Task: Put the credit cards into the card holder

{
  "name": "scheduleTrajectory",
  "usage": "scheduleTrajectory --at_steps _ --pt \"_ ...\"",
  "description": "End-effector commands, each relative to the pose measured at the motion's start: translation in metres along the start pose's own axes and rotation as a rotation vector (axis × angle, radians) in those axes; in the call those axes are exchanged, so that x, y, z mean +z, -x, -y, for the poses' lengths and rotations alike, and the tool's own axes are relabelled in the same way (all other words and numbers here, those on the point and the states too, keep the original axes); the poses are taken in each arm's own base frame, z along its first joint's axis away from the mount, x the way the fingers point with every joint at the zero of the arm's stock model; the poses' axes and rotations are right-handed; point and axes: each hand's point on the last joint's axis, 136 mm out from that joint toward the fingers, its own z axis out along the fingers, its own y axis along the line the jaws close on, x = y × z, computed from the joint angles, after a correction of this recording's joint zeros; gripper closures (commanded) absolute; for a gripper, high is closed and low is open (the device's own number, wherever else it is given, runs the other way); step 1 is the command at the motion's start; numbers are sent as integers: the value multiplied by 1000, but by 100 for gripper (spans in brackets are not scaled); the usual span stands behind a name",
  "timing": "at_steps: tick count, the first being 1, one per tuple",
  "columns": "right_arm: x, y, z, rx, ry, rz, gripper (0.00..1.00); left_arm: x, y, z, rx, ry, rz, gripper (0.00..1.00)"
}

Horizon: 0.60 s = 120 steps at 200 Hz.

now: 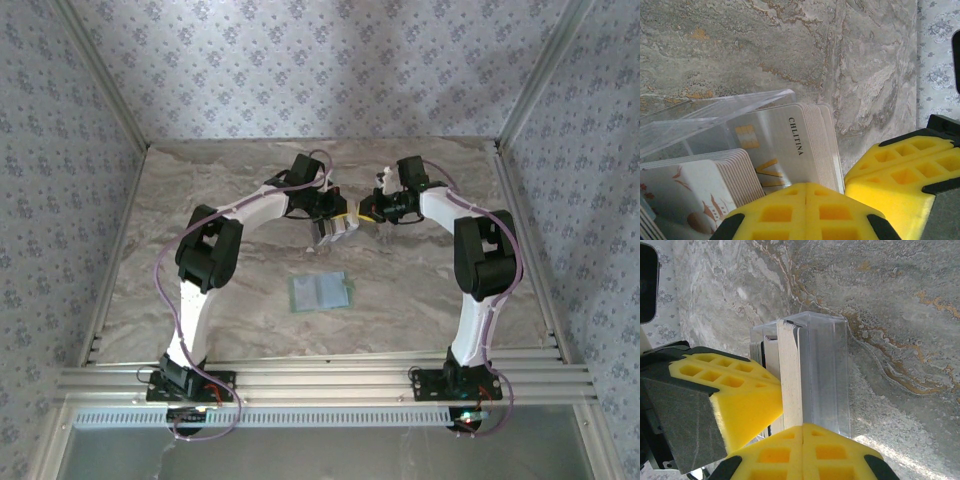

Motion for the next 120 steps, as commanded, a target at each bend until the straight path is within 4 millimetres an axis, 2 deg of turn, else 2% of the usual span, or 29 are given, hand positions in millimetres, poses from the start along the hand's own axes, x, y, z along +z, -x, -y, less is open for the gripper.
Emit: scheduleTrajectory --at_steps 1,47,120 --pt "-14 3 -30 -36 87 16 93 15 -8 -17 -4 52 -29 96" --pt "-16 5 -29 -32 86 23 100 16 -10 -20 -8 59 -34 96" --pt "-21 8 -17 -14 33 51 100 16 -10 -20 -6 61 -34 96"
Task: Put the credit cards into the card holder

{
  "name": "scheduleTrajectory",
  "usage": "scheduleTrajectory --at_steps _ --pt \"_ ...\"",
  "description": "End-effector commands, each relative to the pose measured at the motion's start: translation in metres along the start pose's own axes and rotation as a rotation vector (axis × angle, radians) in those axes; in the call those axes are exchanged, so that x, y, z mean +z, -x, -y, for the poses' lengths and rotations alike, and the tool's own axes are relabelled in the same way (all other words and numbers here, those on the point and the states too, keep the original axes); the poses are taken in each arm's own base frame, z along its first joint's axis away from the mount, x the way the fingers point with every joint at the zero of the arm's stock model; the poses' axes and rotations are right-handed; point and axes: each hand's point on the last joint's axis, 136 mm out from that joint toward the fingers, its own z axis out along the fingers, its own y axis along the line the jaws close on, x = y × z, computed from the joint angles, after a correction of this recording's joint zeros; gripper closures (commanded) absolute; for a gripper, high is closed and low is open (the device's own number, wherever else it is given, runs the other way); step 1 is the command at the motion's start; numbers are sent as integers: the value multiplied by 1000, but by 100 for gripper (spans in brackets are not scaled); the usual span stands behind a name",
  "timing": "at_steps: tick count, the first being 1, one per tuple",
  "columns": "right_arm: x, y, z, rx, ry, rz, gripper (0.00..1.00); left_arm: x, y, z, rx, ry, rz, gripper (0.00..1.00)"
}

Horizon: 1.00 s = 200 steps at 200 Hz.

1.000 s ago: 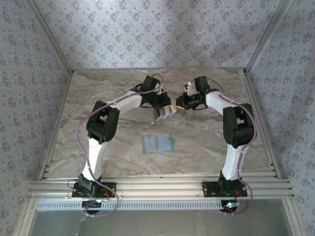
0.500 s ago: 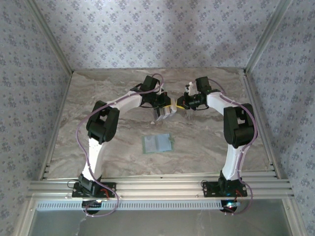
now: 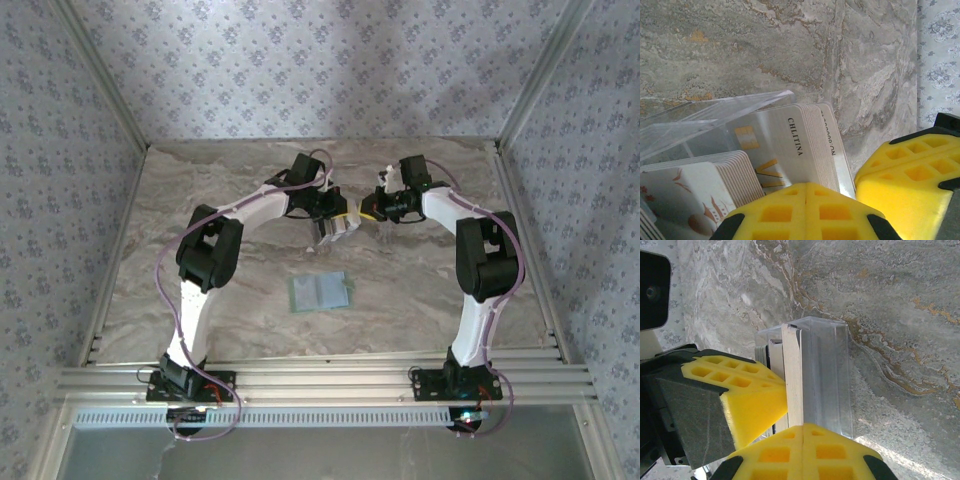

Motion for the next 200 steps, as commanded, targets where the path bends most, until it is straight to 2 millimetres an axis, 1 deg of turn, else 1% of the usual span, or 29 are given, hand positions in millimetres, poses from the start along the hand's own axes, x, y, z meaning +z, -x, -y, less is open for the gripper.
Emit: scheduleTrajectory --at_steps 1,55,97,126,152,177,200 --pt "-15 5 -17 -26 30 30 100 16 -11 -20 -12 60 -32 96" --pt "-20 6 -6 -44 -64 56 100 16 -11 -20 -12 59 -33 96" --pt "-18 3 -9 -72 -98 49 100 13 -10 -16 -9 50 -32 96" --pt "-22 2 -9 -84 -128 61 100 5 -4 -10 -8 30 -20 96" --pt "-25 2 -10 -94 -138 71 100 3 -4 -7 -7 21 -20 96" --pt "-16 -1 -11 -90 -122 49 100 -1 -4 2 -4 -11 -22 95" --pt "-7 -4 -14 -88 -106 28 100 -11 -2 20 5 -66 -18 93"
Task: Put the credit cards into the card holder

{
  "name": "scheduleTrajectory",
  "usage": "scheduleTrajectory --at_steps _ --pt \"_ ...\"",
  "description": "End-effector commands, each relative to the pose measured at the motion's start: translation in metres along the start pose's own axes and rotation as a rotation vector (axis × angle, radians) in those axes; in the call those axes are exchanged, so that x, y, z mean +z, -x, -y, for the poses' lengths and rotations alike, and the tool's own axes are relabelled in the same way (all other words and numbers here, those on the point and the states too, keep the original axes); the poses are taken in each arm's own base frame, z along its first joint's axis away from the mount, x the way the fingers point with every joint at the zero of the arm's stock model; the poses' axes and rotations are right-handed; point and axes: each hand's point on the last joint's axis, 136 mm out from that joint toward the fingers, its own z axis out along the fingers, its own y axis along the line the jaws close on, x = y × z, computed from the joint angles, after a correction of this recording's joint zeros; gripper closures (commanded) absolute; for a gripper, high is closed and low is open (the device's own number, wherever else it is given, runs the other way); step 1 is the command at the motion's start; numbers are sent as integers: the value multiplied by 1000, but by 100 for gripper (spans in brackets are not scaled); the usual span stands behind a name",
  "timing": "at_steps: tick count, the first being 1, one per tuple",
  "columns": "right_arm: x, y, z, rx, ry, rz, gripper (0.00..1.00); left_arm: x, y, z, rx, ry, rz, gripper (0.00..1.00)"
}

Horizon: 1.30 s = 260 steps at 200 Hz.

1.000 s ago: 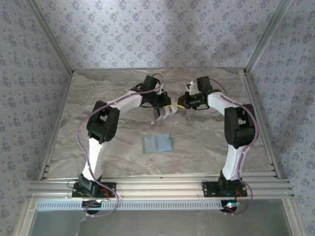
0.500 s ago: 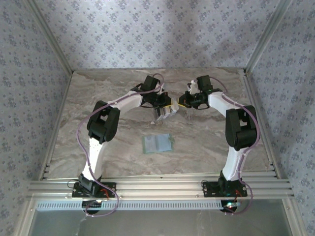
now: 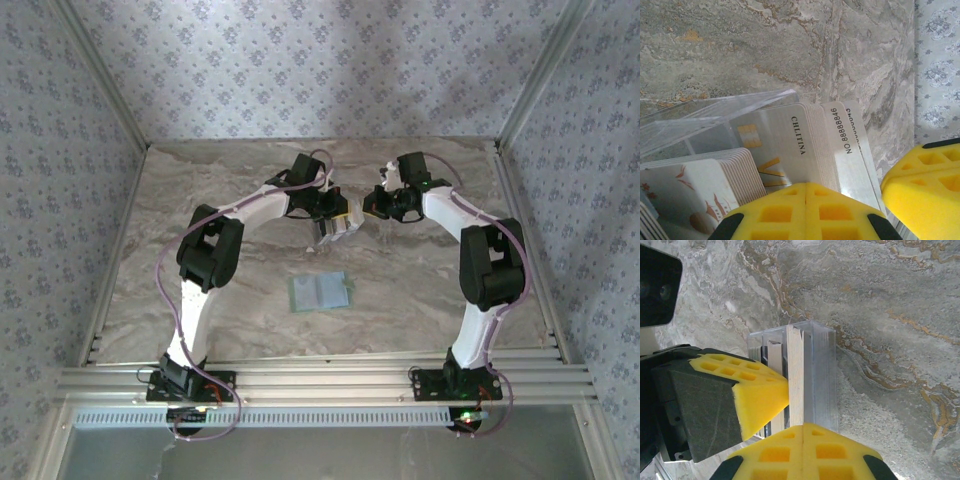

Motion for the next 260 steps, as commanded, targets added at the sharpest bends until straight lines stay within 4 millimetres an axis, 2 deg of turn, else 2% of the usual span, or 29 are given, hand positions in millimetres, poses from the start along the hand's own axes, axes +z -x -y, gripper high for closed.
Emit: scheduleTrajectory --at_steps 1,24,47,73,129,167,199,260 --pt "4 -5 -10 -19 22 -27 100 -12 -2 19 6 -50 -10 93" --pt "9 -7 -11 -16 27 -37 100 -23 1 31 22 -64 8 92" --pt "3 -5 -12 -27 16 -21 100 -27 3 33 34 -55 15 92" --pt "-2 -4 -15 -36 15 -11 100 -22 2 28 27 -49 5 92" --pt "2 -6 -13 -26 17 -25 100 -2 -7 27 38 -39 -35 92" --pt "-5 -3 -15 -32 19 -9 100 11 -13 12 28 2 -58 92" --pt "-11 -1 -13 -28 12 4 100 13 -16 3 26 30 -61 92" --pt "-14 2 -8 -20 2 16 100 14 -17 0 26 41 -61 92"
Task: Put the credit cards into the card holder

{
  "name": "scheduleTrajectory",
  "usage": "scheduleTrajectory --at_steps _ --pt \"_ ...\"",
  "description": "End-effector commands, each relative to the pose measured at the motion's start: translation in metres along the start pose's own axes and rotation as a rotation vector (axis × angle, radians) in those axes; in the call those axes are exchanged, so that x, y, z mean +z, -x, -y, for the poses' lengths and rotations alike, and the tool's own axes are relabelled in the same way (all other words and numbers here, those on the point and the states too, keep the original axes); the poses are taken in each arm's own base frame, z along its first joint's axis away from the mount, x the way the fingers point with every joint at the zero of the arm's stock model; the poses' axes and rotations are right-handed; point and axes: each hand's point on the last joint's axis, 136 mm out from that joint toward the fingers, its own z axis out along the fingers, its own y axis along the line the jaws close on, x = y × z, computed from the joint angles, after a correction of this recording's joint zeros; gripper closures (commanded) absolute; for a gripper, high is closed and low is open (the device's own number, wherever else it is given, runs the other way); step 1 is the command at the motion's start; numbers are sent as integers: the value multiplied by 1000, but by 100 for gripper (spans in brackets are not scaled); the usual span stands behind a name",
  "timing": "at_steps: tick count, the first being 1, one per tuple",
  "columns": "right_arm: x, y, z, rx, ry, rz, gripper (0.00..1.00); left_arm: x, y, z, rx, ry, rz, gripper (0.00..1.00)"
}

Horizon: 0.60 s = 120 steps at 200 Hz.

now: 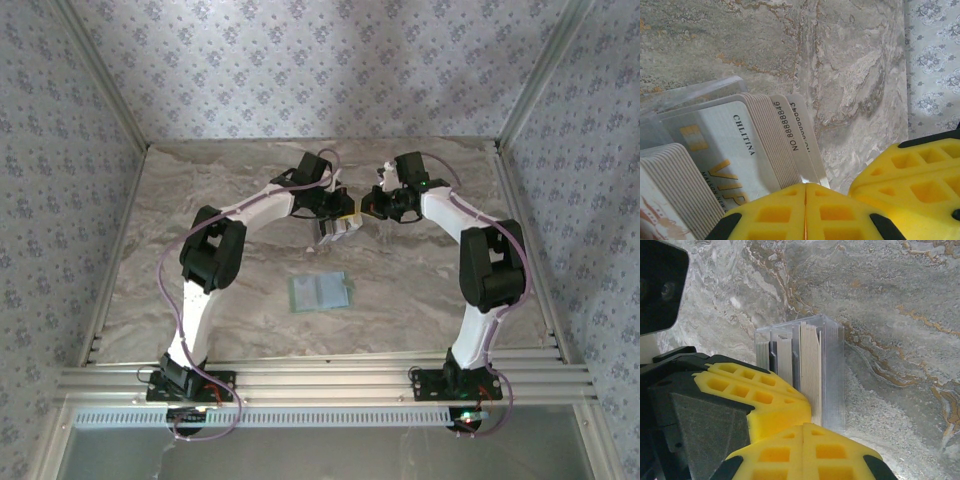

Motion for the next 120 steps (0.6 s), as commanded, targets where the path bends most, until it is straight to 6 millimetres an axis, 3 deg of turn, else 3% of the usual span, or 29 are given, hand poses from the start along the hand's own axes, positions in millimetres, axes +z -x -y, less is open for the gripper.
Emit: scheduleTrajectory --at_steps 1,13,25,50,84,120 --pt "-13 4 -4 -14 1 17 100 10 -10 -18 -12 55 -35 92" --pt "-11 2 -1 -10 -10 8 100 10 -10 -19 -15 57 -35 93" --pt "-10 3 3 -11 -27 8 88 11 -10 -20 -16 58 -36 92" --pt "-2 4 6 0 -12 -6 79 11 -11 -21 -16 59 -38 93" --pt "9 5 6 7 13 -24 73 11 -11 -22 -17 60 -38 93" --pt "13 7 11 15 10 -28 74 11 -11 -21 -15 59 -37 93"
